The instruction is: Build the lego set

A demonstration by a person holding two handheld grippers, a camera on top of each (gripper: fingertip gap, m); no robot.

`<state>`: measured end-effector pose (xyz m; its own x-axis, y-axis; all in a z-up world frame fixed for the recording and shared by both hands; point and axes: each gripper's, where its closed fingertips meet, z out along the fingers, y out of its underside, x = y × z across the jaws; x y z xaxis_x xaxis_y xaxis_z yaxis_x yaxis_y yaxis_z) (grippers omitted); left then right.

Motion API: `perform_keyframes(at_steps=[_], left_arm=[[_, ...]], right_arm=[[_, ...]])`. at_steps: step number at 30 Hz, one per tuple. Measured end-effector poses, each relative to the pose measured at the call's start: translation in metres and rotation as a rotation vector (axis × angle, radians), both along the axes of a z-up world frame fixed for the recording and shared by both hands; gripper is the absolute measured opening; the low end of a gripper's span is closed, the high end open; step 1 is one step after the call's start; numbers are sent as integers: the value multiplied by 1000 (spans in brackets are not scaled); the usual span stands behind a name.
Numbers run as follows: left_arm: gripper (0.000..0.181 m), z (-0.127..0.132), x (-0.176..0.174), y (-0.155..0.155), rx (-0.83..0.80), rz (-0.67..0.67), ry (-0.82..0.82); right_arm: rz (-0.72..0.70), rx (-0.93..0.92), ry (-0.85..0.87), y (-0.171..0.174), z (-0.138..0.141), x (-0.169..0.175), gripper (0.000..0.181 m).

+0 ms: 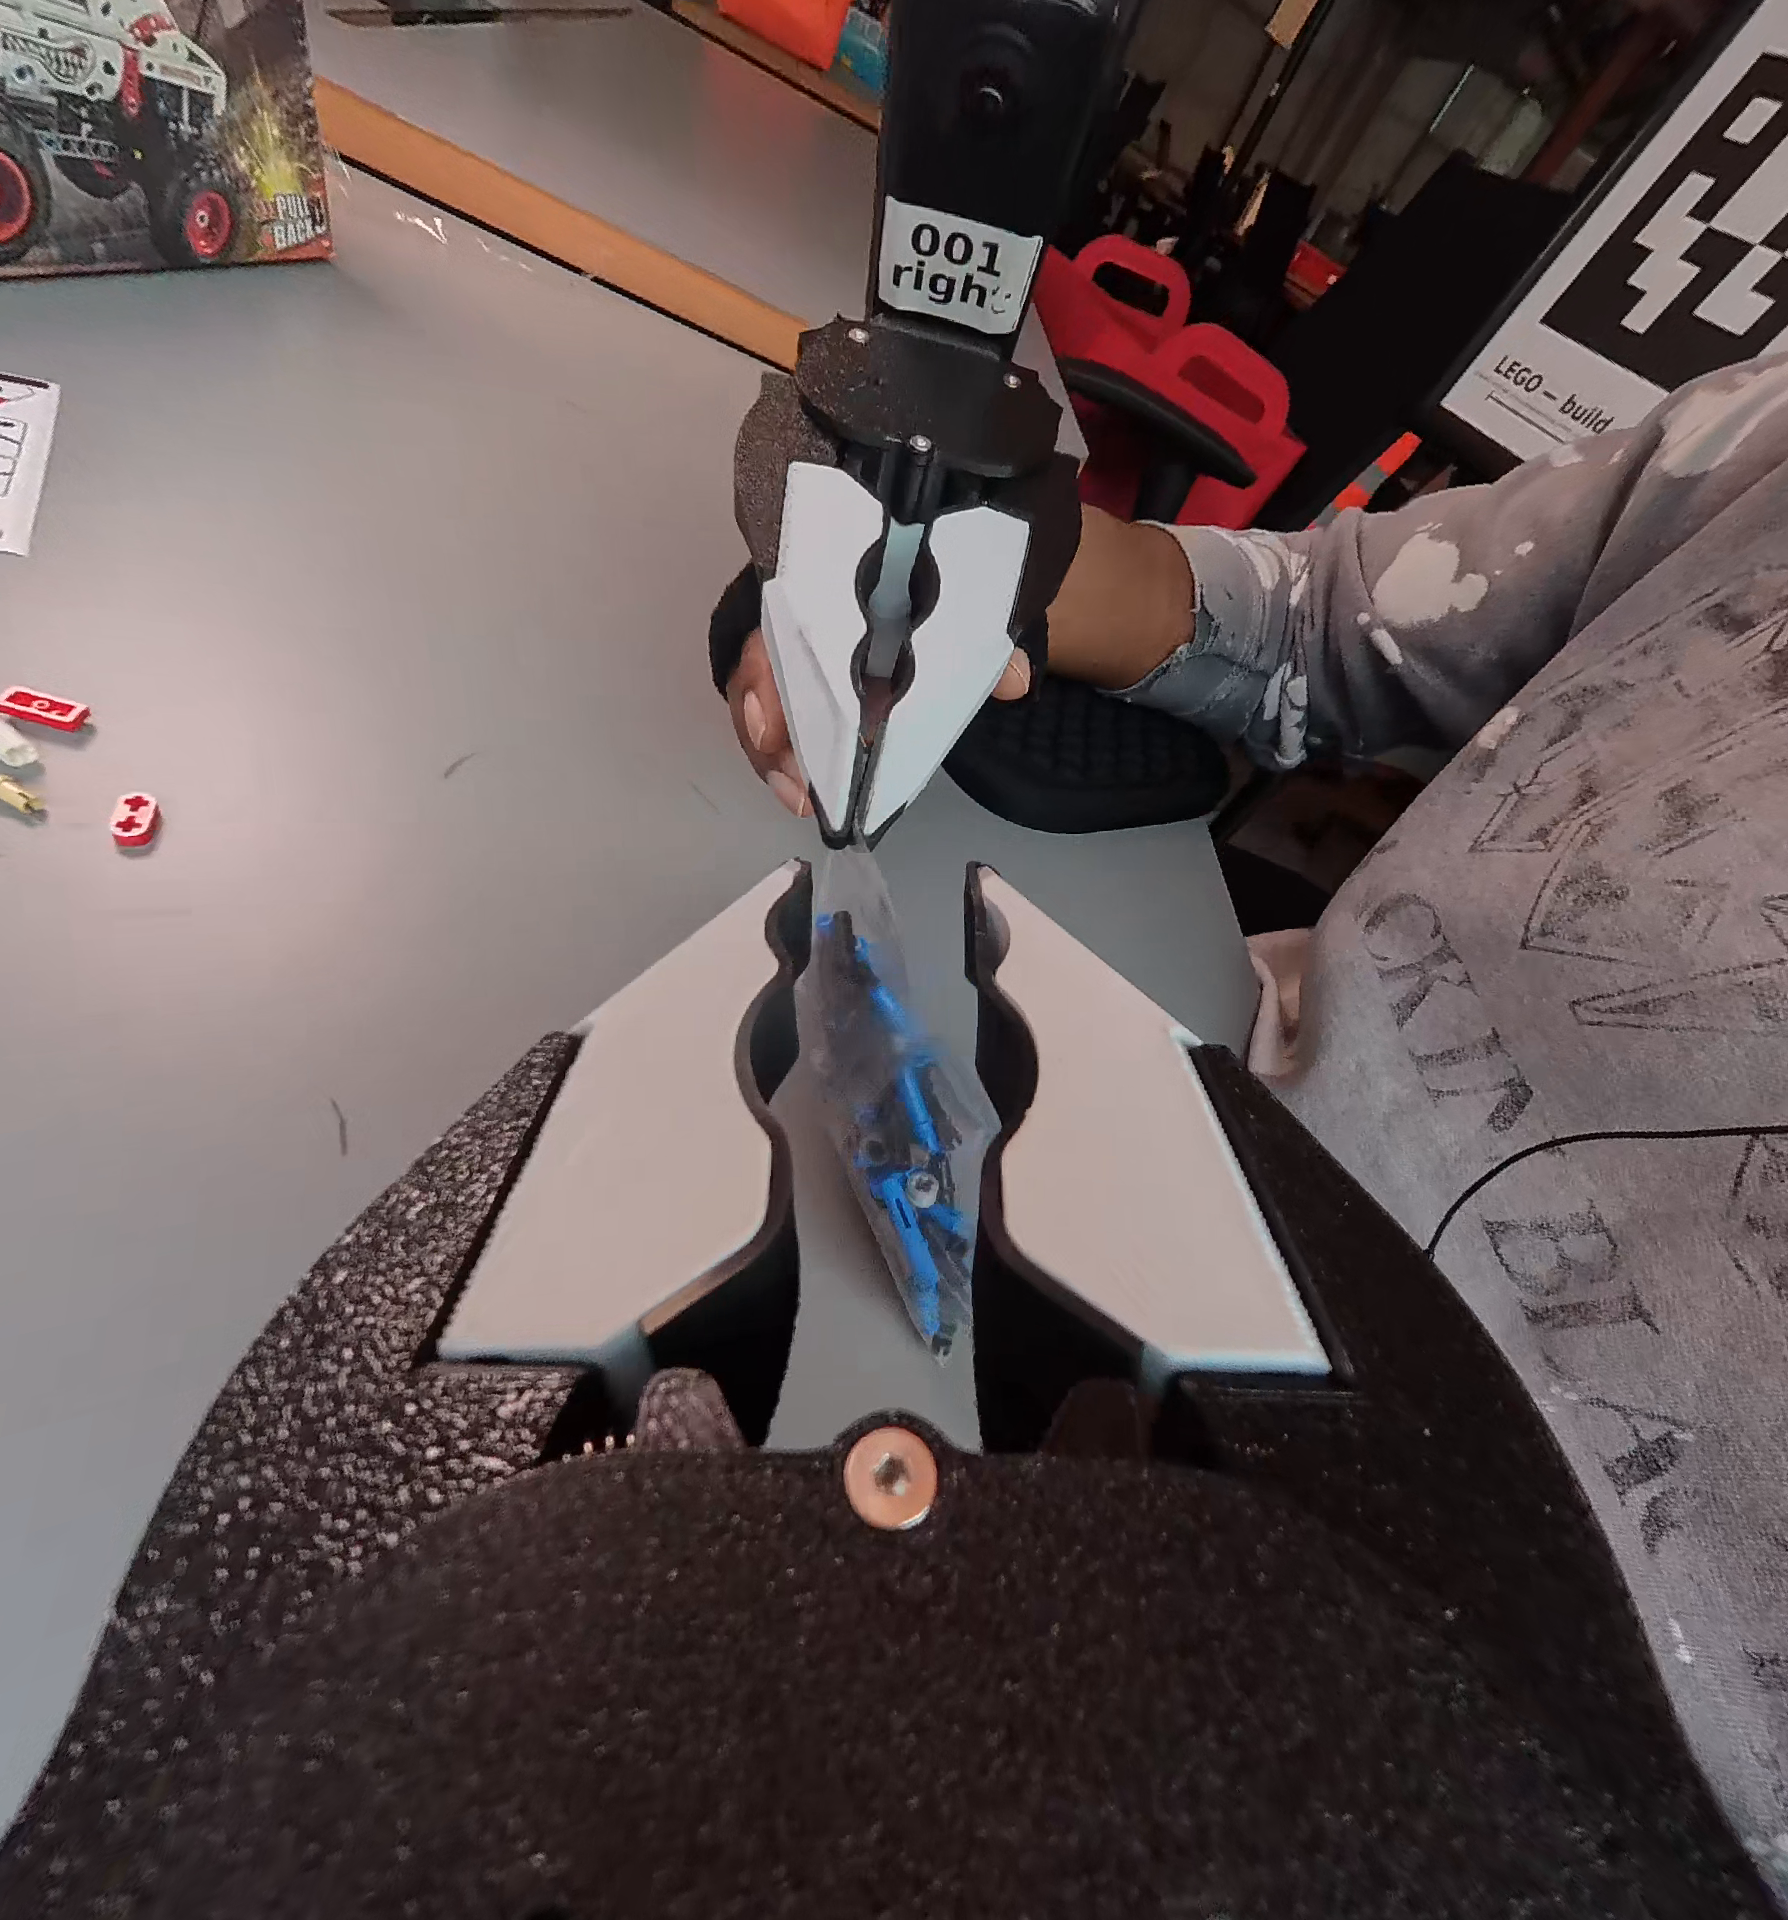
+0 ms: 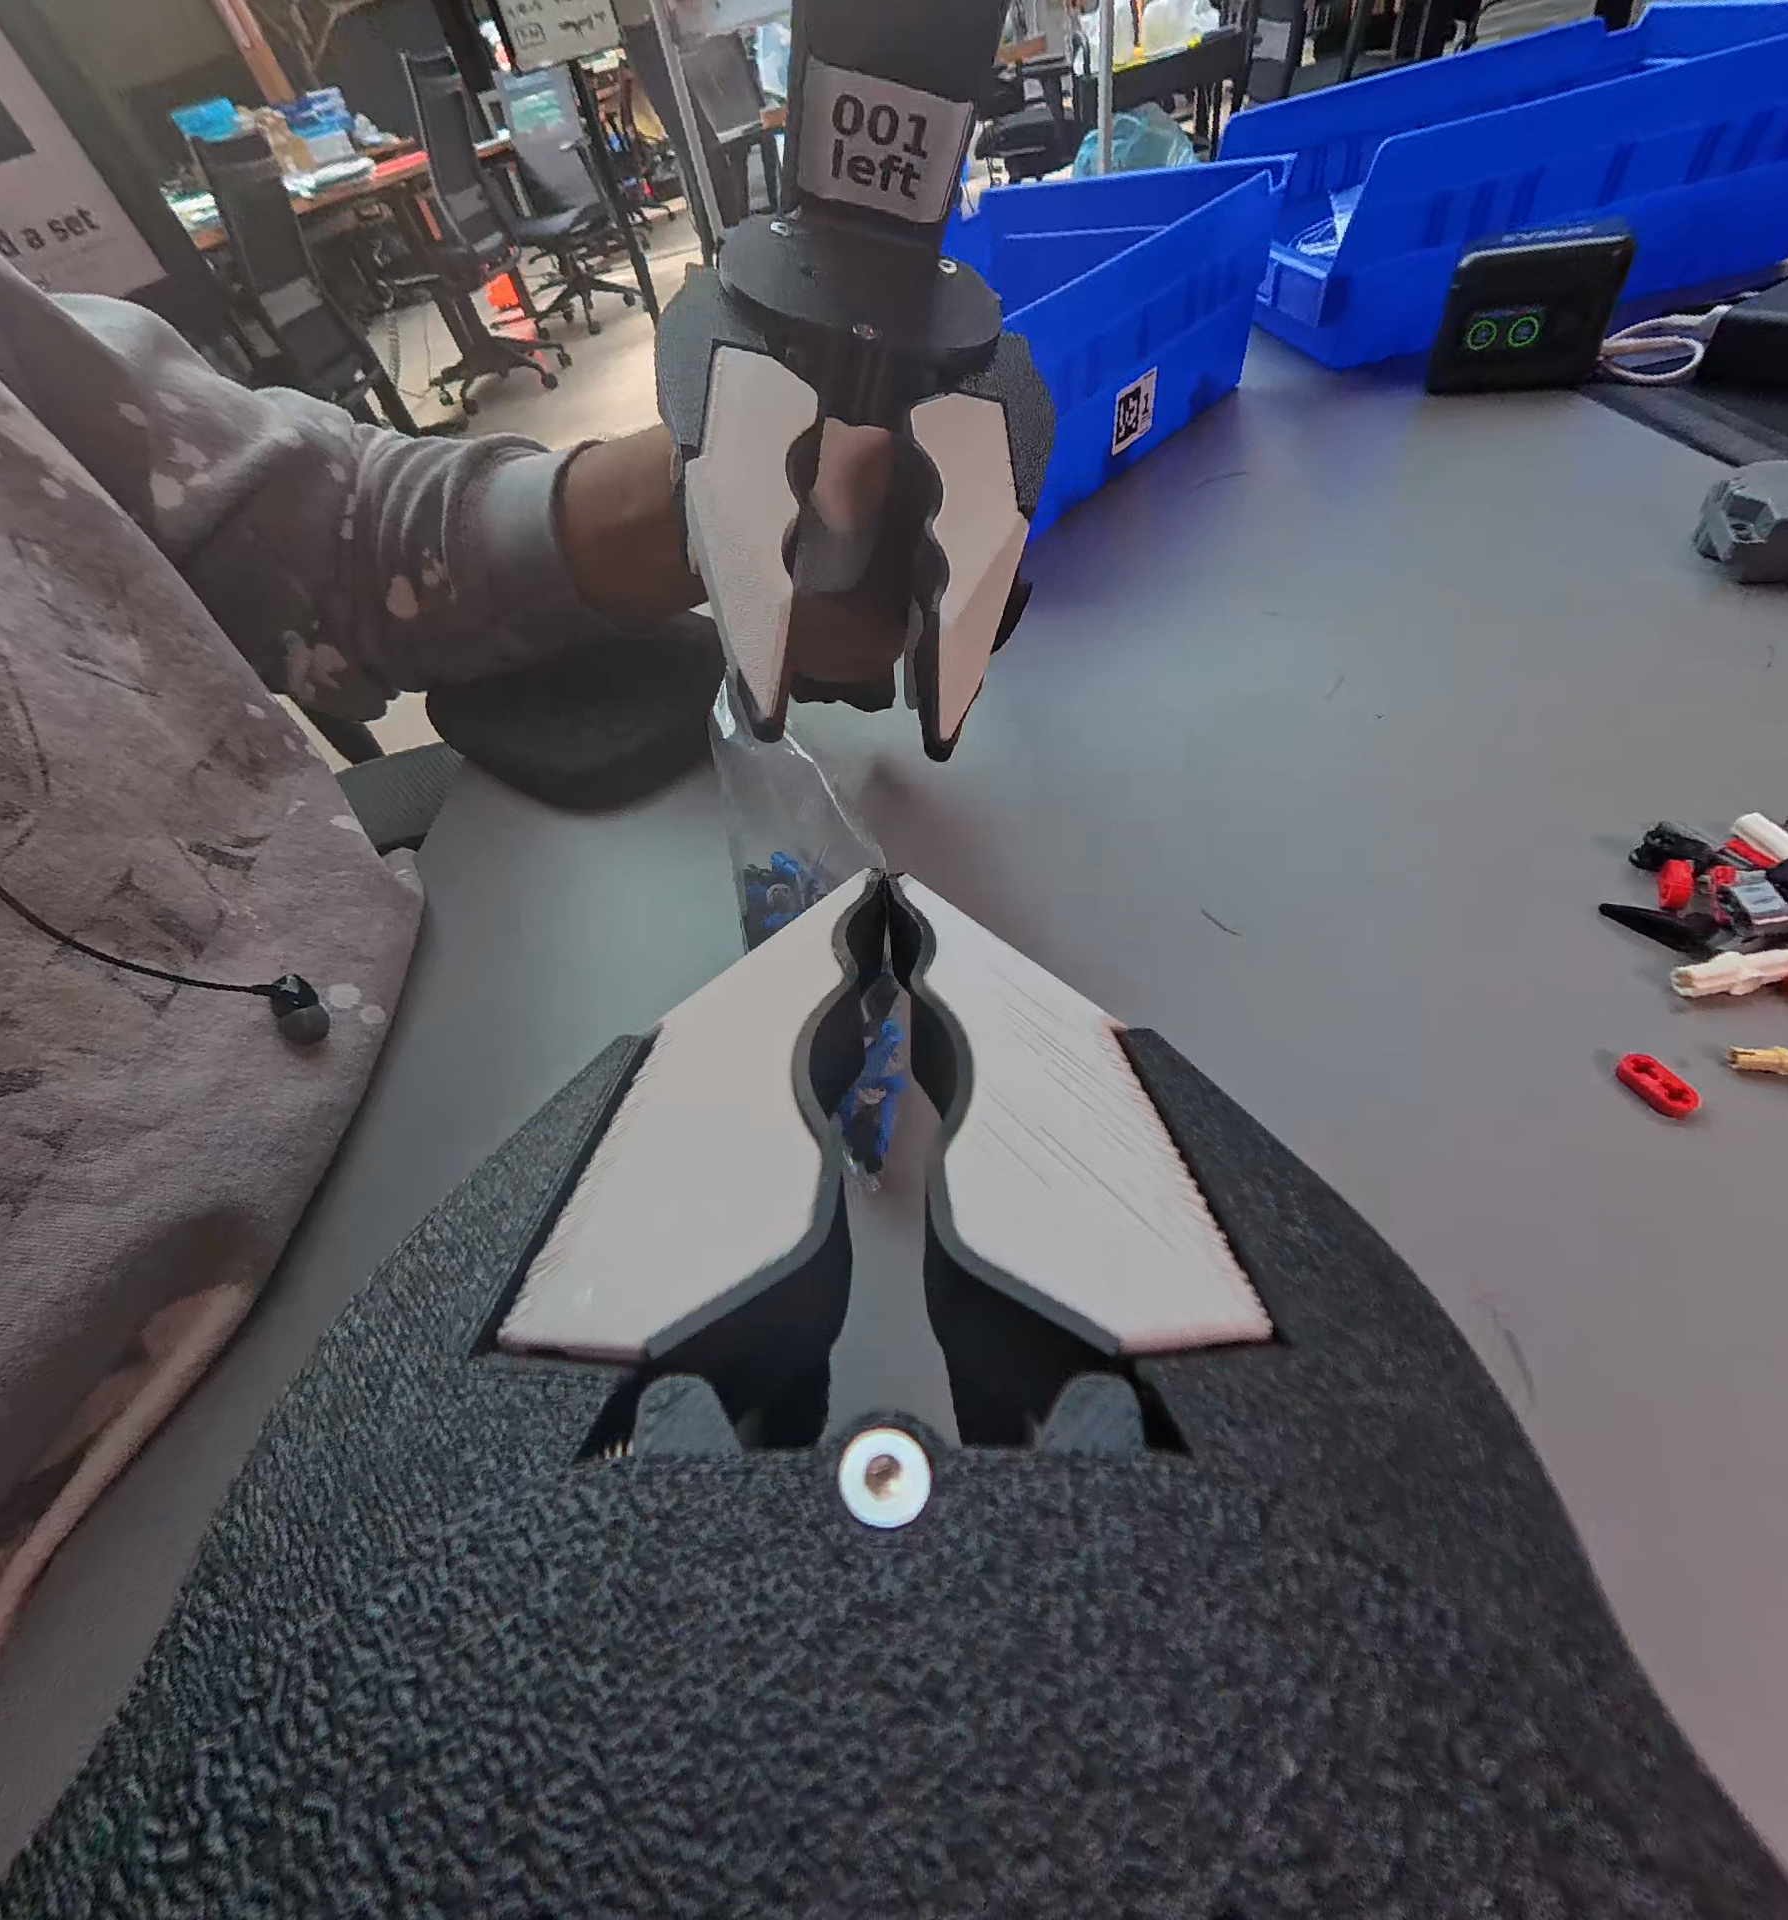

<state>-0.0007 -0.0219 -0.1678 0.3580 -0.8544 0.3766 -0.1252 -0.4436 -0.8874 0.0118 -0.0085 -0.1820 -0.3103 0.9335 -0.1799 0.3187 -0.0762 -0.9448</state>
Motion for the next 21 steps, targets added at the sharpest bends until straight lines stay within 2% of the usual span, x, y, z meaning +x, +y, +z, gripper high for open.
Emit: perform_keyframes(at_steps=[2,5,11,21], left_arm=[[23,-6,9,-3,7,-1,60],[0,-16,11,-3,30,9,142],[0,-17,11,-14,26,-66,146],[0,-19,12,-17,12,-88,137]], right_arm=[[-8,11,4,-5,1,-6,0],[30,19,1,-15,0,-7,0],[110,7,10,-24,-1,2,1],[118,62,7,-26,-4,3,0]])
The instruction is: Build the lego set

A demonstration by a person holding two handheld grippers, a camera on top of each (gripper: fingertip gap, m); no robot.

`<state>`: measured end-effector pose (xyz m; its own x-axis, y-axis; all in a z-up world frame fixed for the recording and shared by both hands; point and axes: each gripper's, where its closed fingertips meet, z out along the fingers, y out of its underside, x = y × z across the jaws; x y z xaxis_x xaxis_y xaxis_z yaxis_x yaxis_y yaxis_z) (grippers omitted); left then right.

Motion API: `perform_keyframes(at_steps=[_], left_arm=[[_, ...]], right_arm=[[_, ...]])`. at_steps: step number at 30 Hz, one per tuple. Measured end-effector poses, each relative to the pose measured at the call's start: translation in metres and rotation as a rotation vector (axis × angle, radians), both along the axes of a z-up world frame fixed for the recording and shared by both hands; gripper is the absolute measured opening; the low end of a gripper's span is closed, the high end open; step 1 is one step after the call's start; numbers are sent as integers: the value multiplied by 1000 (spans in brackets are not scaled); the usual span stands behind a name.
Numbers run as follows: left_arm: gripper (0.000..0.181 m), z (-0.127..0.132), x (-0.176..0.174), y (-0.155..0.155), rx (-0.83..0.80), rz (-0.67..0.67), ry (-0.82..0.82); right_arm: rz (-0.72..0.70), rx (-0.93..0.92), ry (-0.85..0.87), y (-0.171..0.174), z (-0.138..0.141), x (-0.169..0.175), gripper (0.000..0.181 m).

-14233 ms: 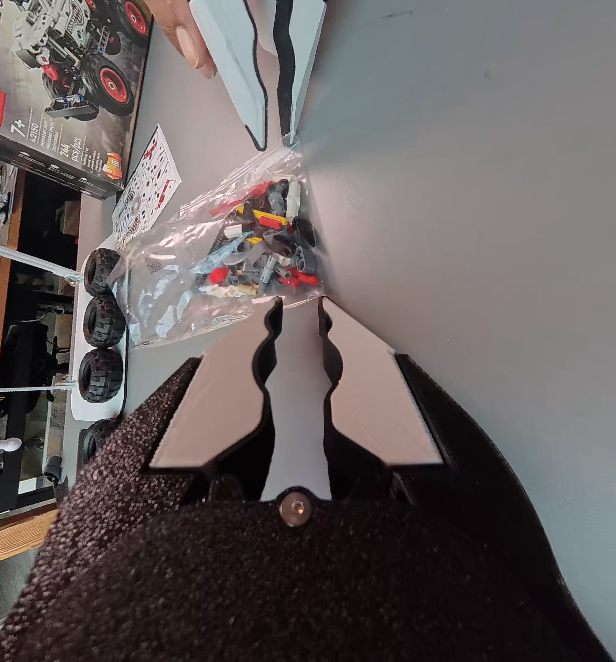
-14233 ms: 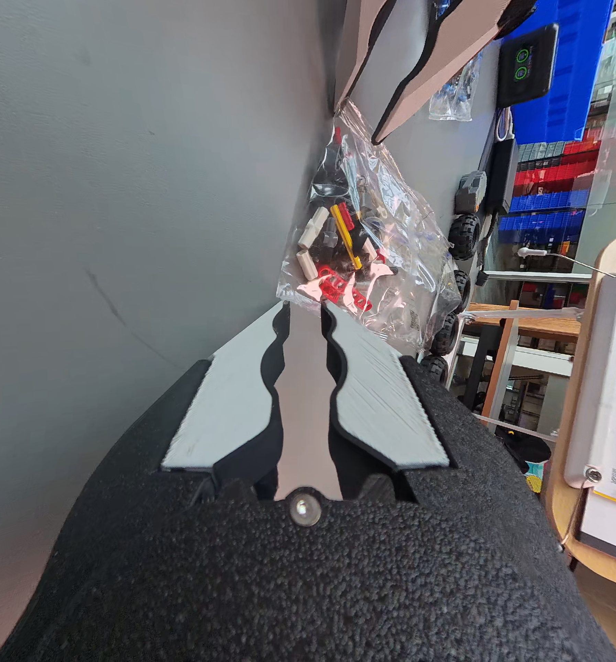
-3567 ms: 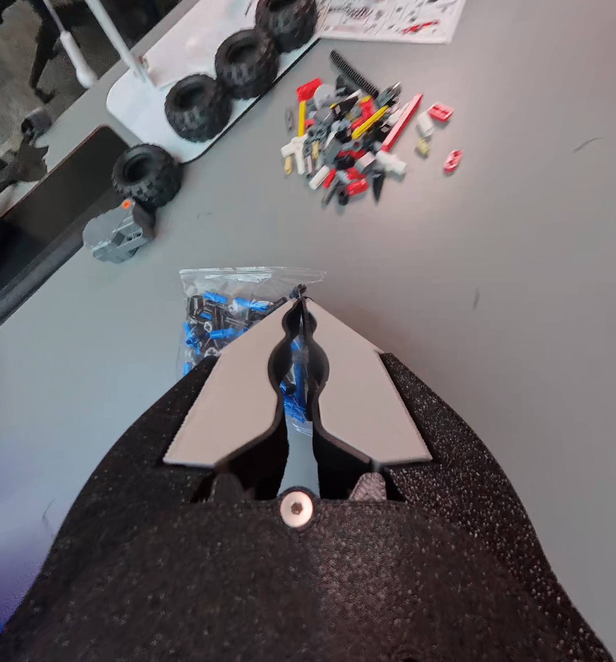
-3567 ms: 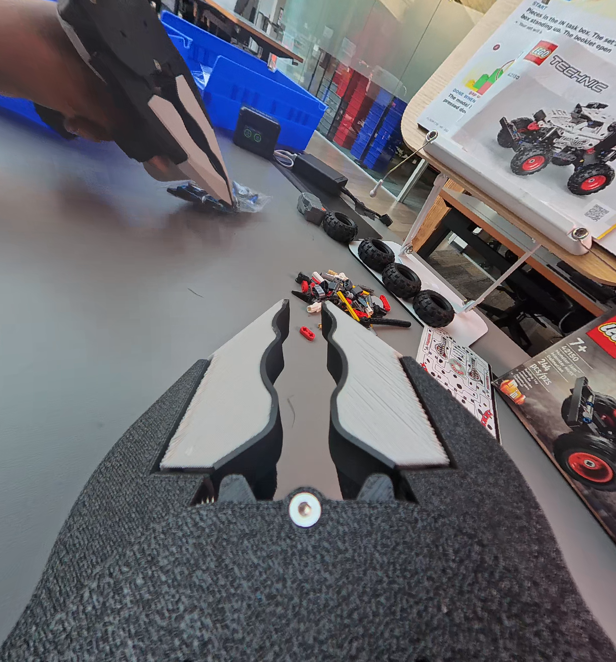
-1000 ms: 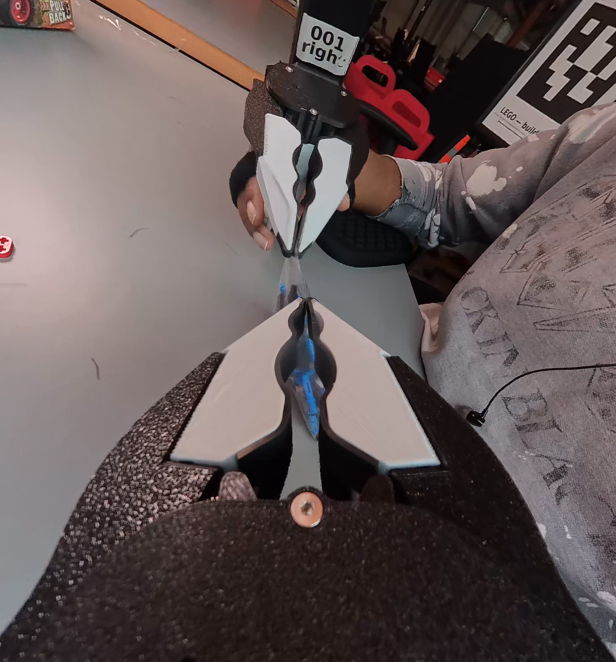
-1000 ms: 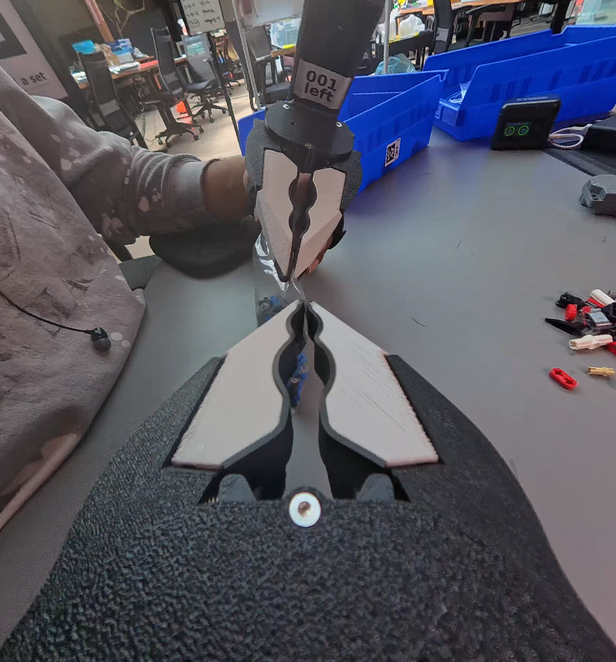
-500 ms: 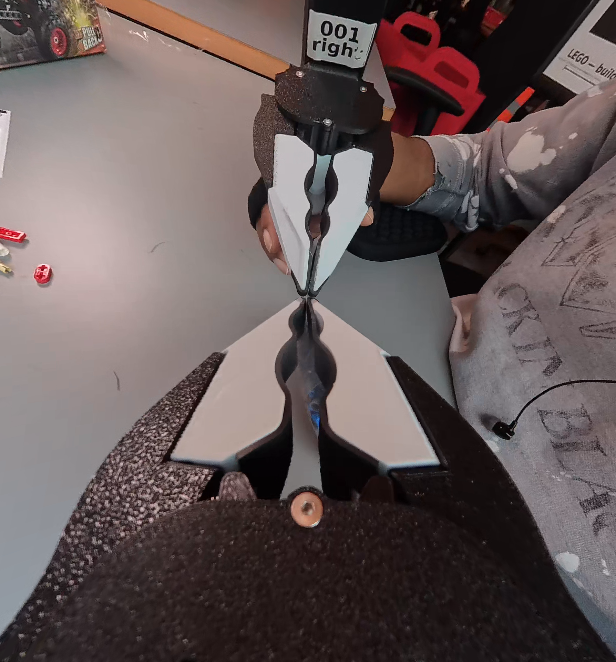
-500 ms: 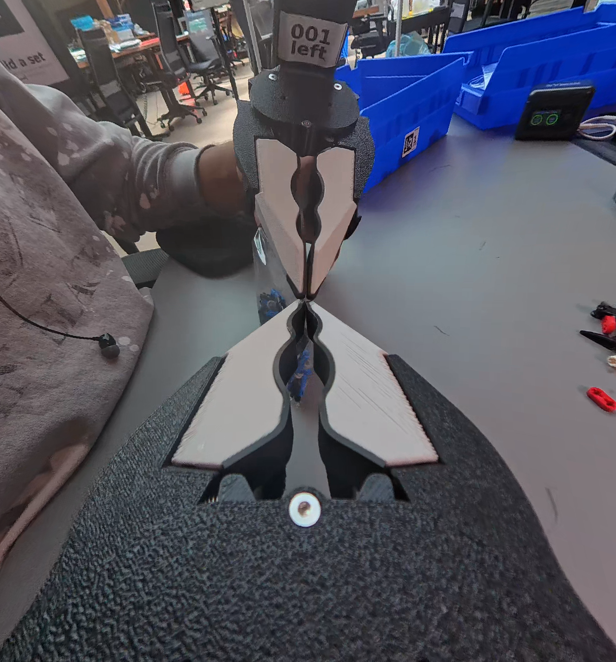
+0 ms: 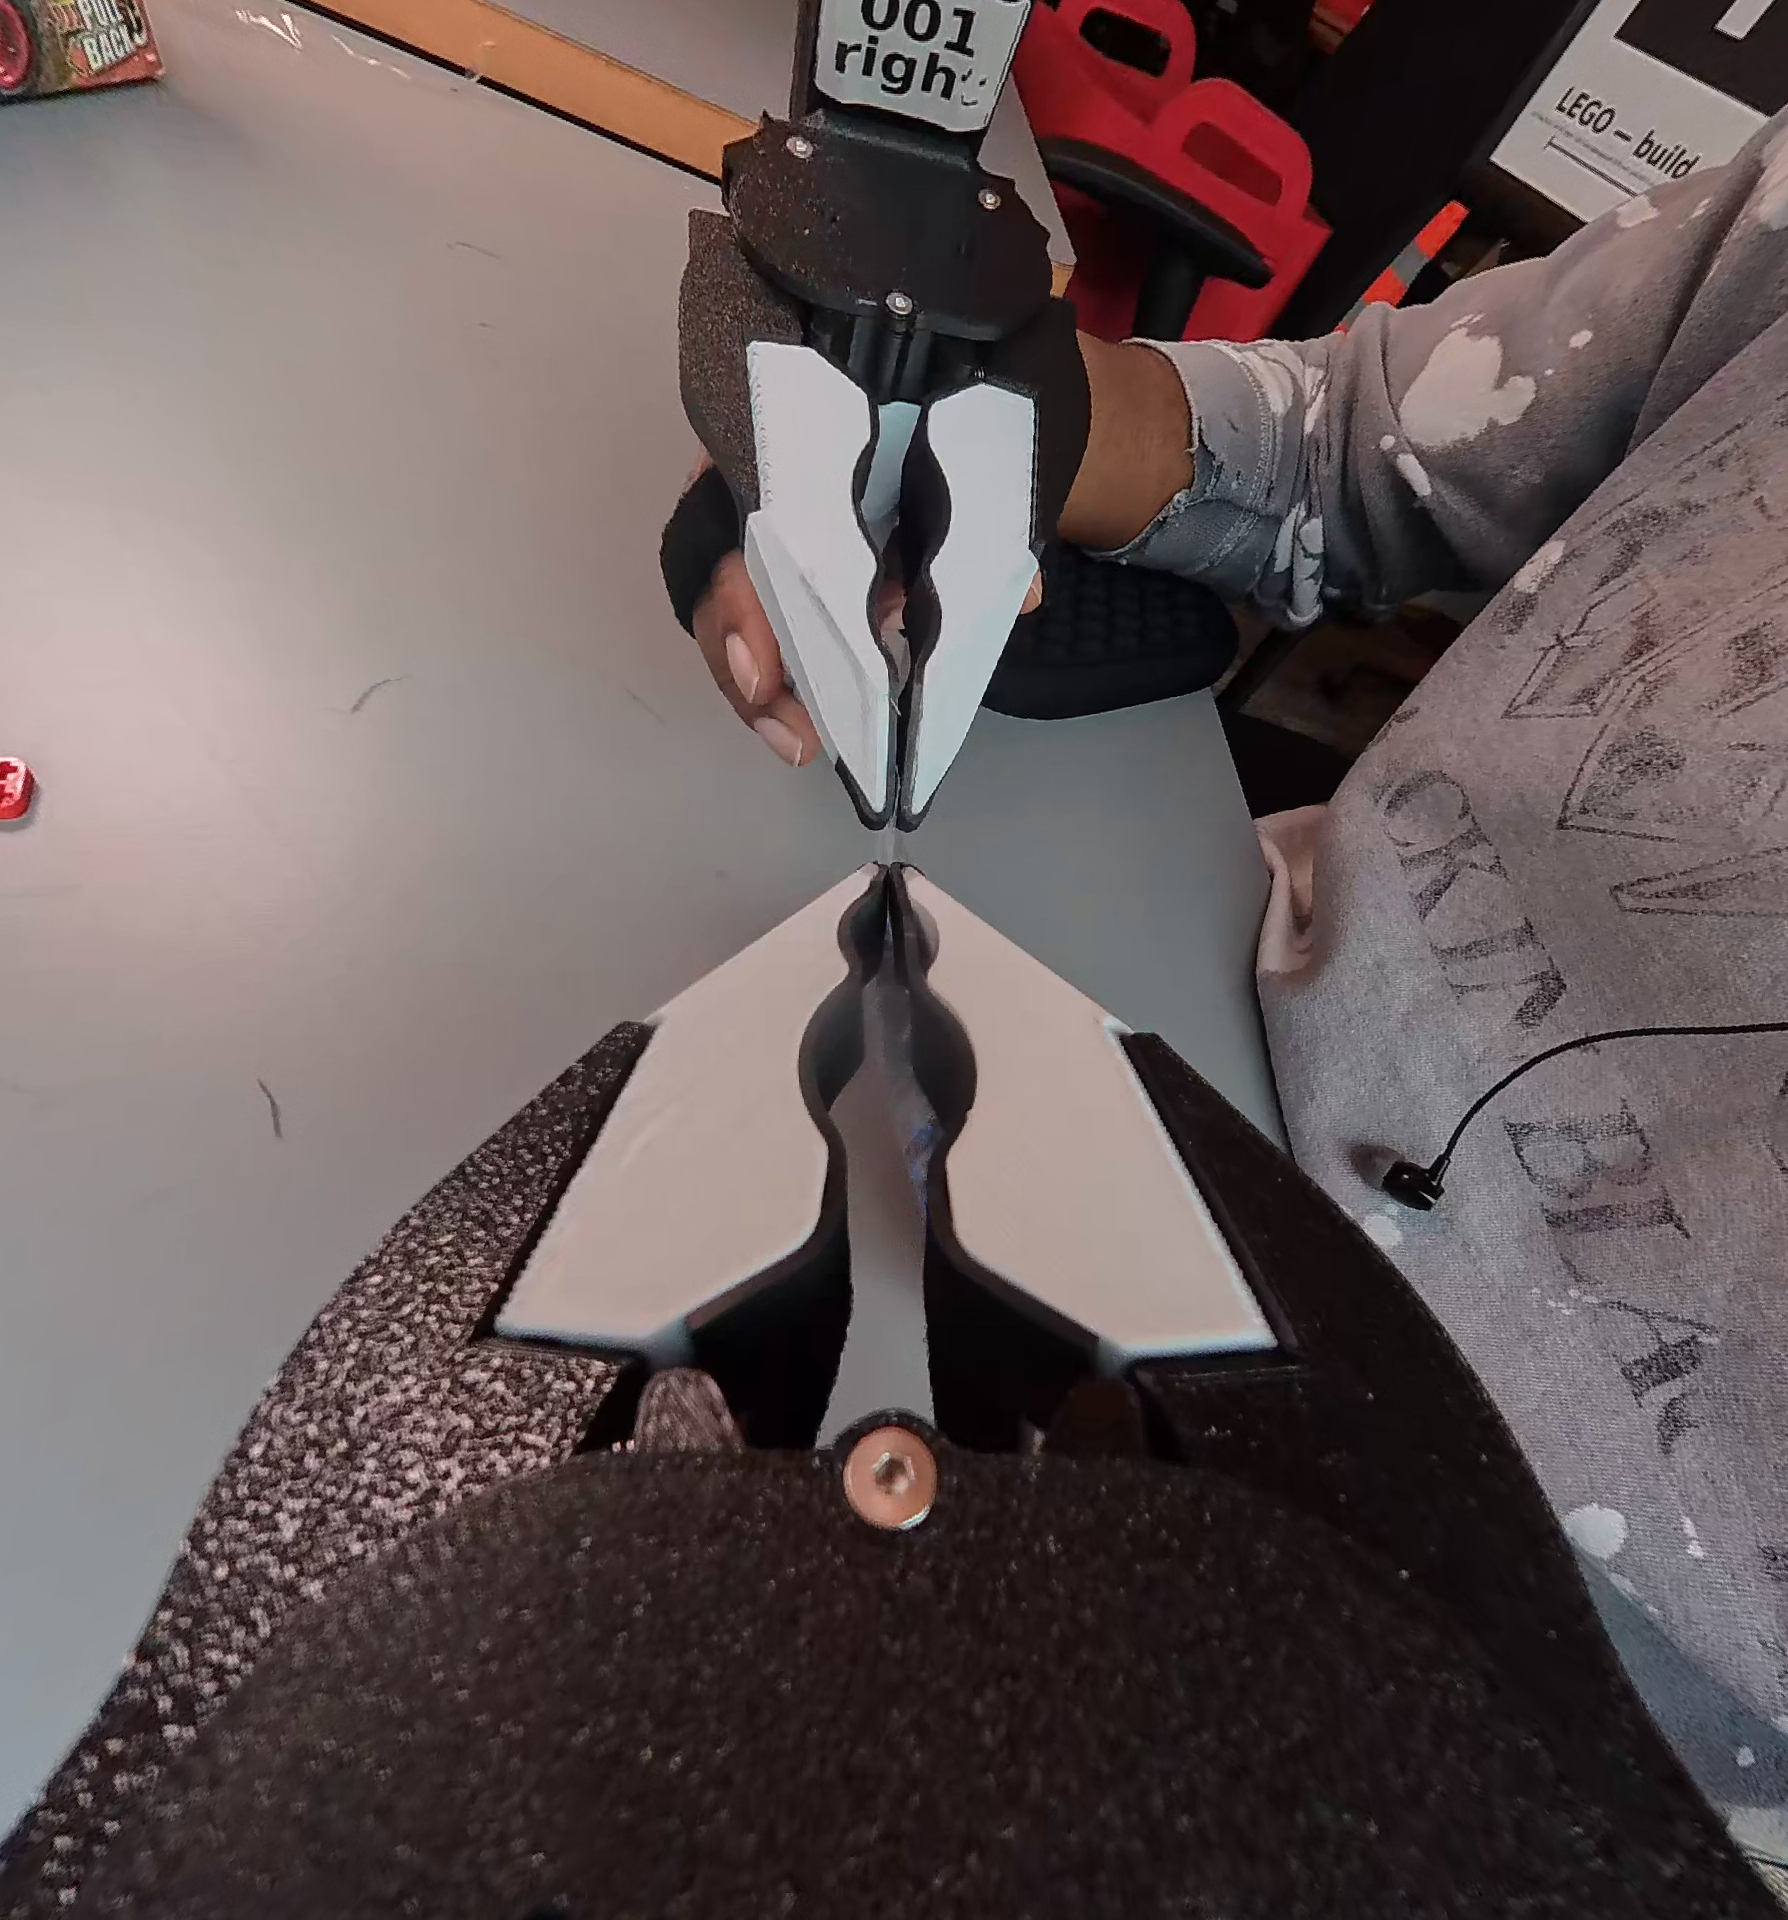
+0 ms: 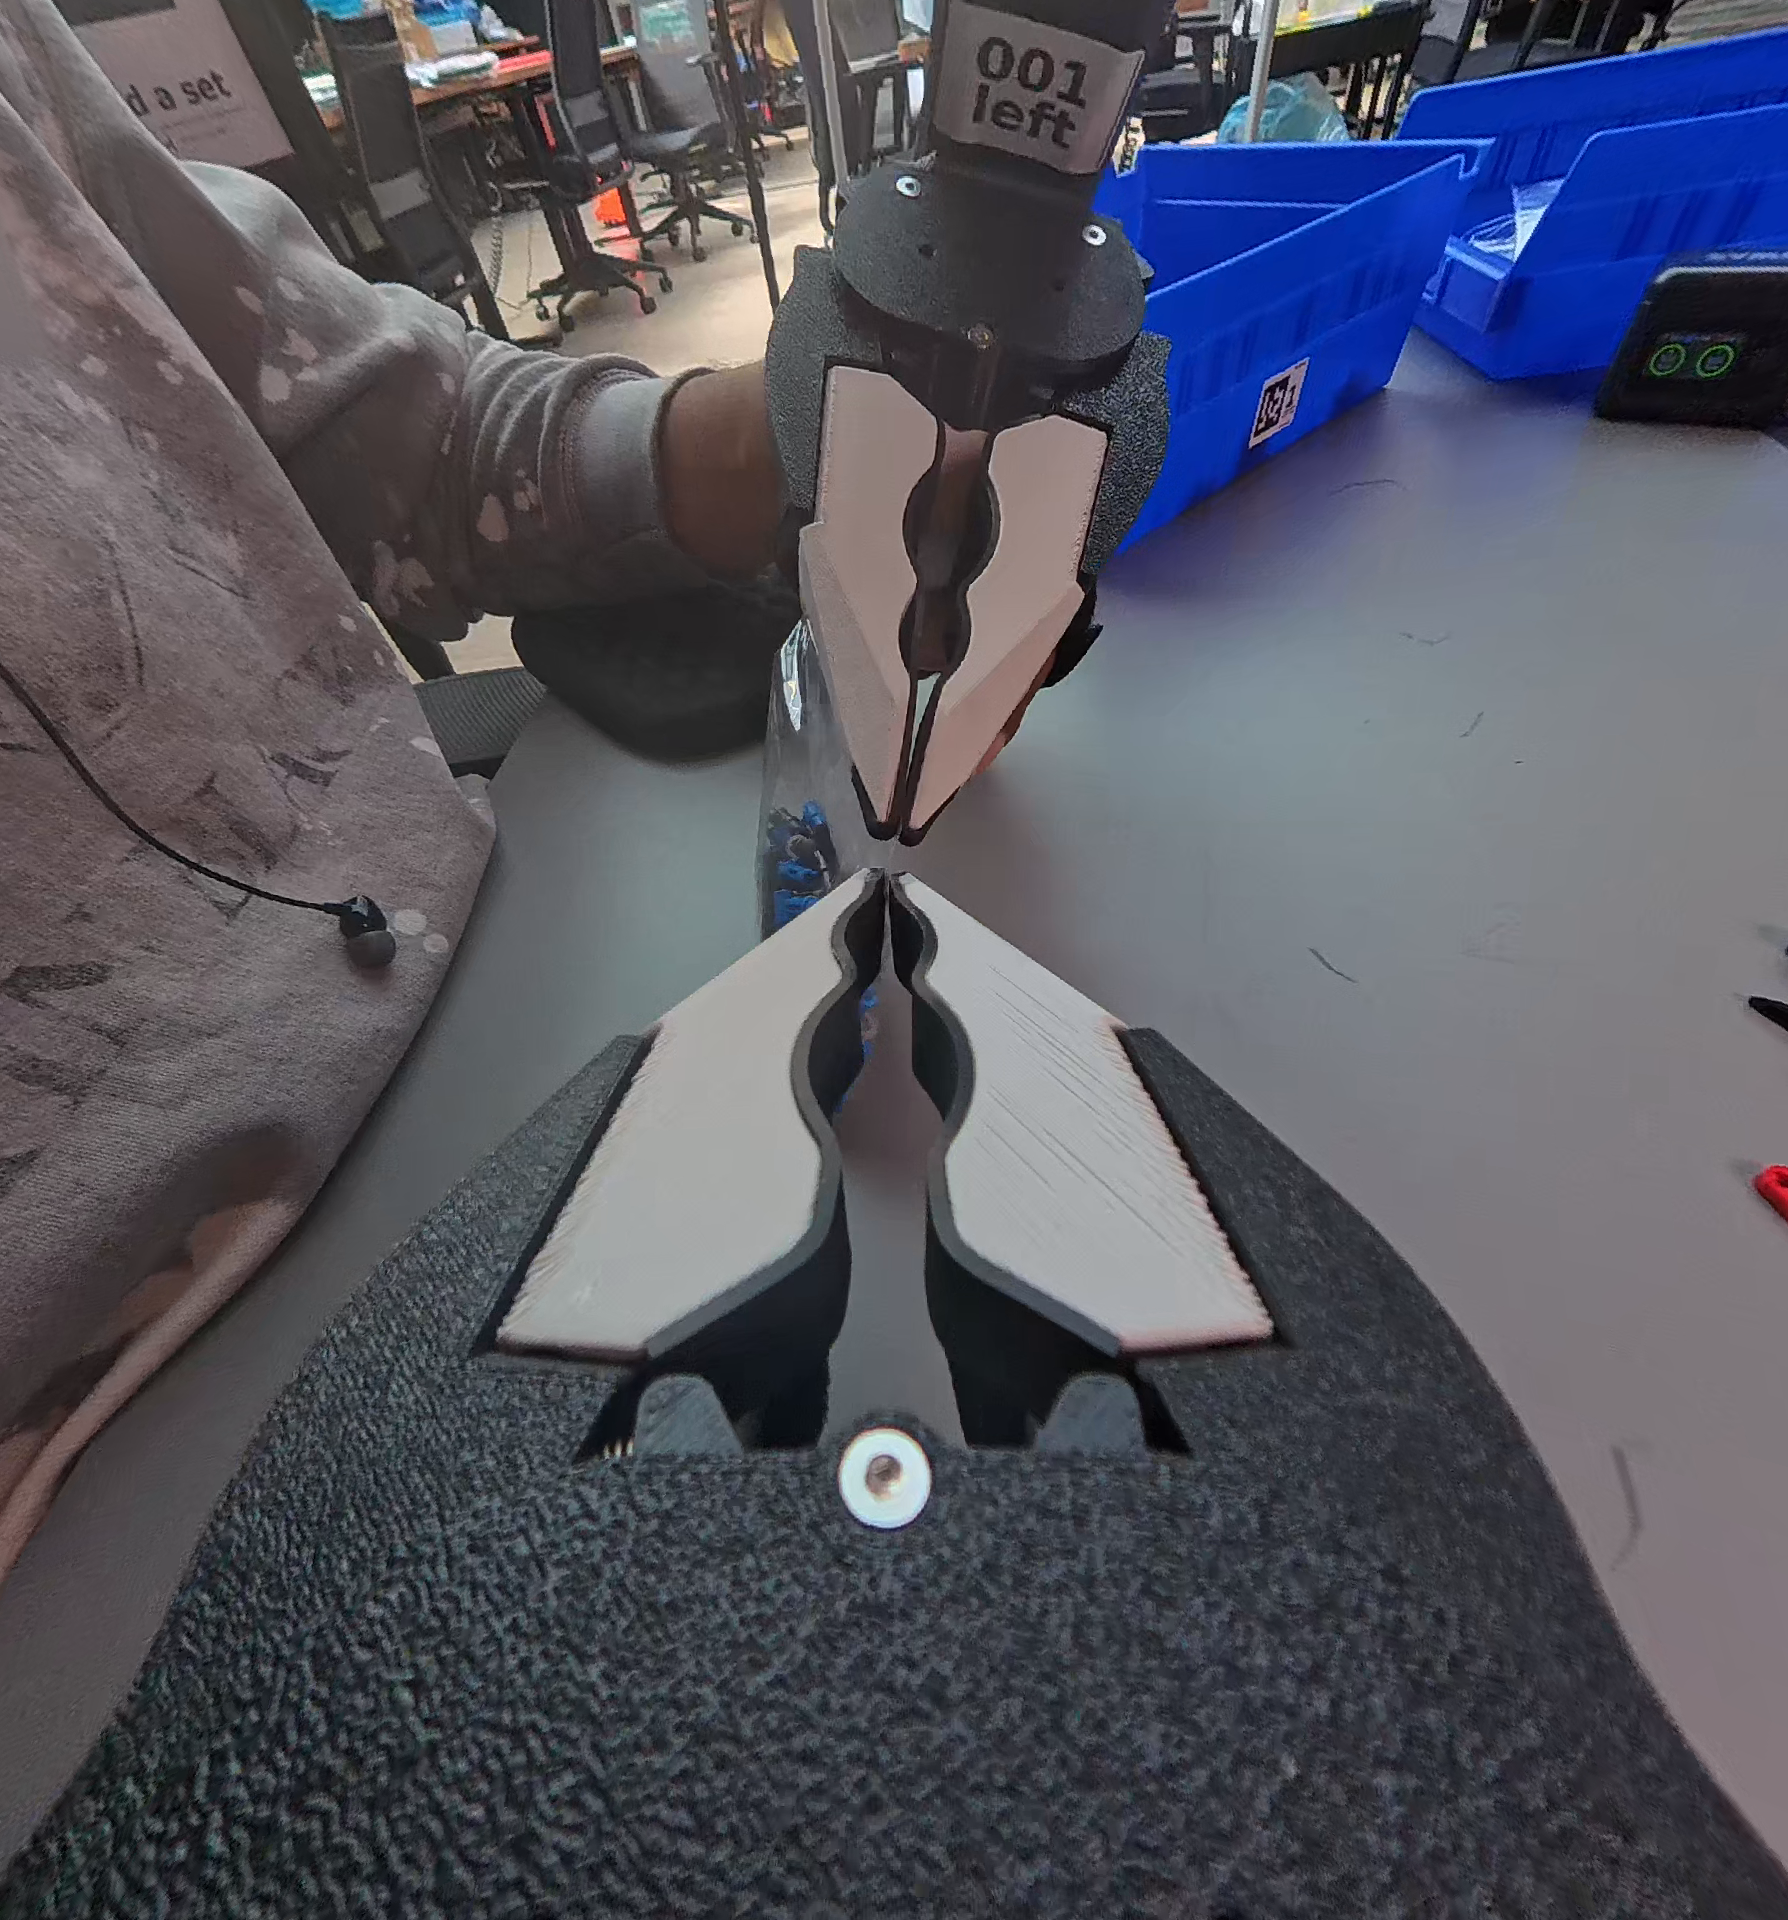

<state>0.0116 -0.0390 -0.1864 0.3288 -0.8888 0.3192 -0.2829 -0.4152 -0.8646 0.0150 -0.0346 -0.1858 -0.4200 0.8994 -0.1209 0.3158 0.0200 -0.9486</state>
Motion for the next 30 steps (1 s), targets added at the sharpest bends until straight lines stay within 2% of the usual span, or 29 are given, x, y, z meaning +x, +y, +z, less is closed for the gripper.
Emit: perform_keyframes(at_steps=[5,12,16,24,26,30], left_arm=[[0,-2,1,-1,-1,-4,5],[0,-3,2,-1,-6,-3,5],[14,-1,3,2,-28,23,-8],[1,-4,7,7,-39,63,3],[0,-3,8,8,-81,73,-33],[0,1,11,8,-289,64,-192]], right_arm=[[-6,-14,14,0,4,0,6],[-8,12,14,0,2,0,0],[-30,32,22,3,2,-2,0],[-54,123,37,4,0,-5,0],[-54,175,58,5,0,-4,0],[-50,322,121,5,4,-1,0]])
